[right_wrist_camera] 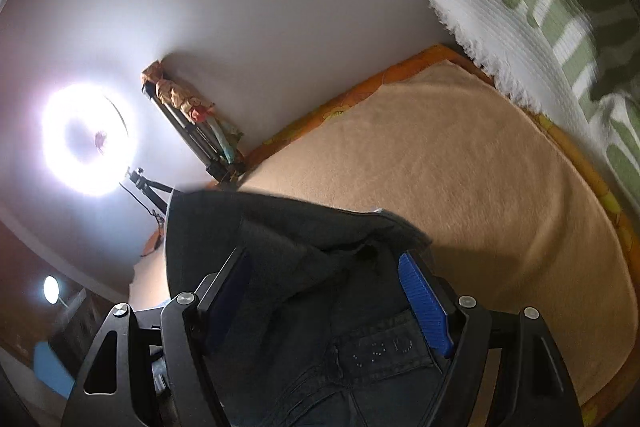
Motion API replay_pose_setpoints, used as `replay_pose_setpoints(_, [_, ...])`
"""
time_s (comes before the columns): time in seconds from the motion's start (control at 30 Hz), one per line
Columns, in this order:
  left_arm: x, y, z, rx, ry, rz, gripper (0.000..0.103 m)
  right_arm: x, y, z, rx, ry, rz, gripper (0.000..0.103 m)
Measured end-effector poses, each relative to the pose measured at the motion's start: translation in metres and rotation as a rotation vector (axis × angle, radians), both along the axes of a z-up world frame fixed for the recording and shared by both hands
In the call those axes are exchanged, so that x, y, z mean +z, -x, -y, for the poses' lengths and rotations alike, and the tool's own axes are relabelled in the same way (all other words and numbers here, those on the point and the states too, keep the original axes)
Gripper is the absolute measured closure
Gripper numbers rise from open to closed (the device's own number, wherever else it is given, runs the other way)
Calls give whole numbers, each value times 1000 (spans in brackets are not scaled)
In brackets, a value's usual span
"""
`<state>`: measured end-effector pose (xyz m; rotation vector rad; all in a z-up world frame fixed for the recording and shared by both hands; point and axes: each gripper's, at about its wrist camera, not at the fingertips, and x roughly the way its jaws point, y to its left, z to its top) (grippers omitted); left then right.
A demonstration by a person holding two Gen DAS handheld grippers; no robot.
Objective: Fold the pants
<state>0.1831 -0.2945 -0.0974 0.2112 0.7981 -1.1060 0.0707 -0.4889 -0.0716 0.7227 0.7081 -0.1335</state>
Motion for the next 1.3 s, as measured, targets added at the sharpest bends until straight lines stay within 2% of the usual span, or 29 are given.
replay_pose_setpoints(0.13, [-27, 35, 20, -104, -91, 19, 97, -11, 14, 17, -30, -80, 8, 24])
replay_pose_setpoints(0.23, [-43, 40, 31, -109, -123, -2, 97, -21, 18, 24, -37, -88, -18, 24])
replay_pose_setpoints(0.47, [-40, 39, 28, -82, -109, -16, 97, -50, 9, 29, -8, -56, -132, 24])
replay_pose_setpoints(0.63, [-35, 39, 19, -77, -83, -48, 97, -71, 10, 18, 37, -51, -200, 33])
replay_pose_setpoints(0.77, [-40, 45, 26, -94, -101, -40, 97, -87, 14, 7, 77, -41, -243, 48])
replay_pose_setpoints(0.87, [-49, 49, 34, -120, -139, -42, 97, -93, 15, -1, 91, 5, -266, 54])
replay_pose_setpoints(0.97, [-50, 53, 40, -128, -164, -32, 97, -97, 11, -6, 91, 54, -282, 81])
replay_pose_setpoints(1.03, [-45, 51, 39, -126, -142, -40, 97, -92, 11, -9, 80, 74, -270, 86])
replay_pose_setpoints(1.1, [-38, 47, 36, -110, -91, -65, 97, -80, 14, -9, 81, 79, -228, 96])
replay_pose_setpoints(1.13, [-35, 48, 35, -109, -74, -67, 97, -69, 18, -7, 69, 89, -192, 97])
replay_pose_setpoints(1.2, [-39, 53, 38, -132, -97, -54, 97, -55, 24, -4, 54, 128, -170, 99])
replay_pose_setpoints(1.3, [-53, 60, 44, -158, -150, -52, 97, -60, 26, -7, 80, 173, -237, 99])
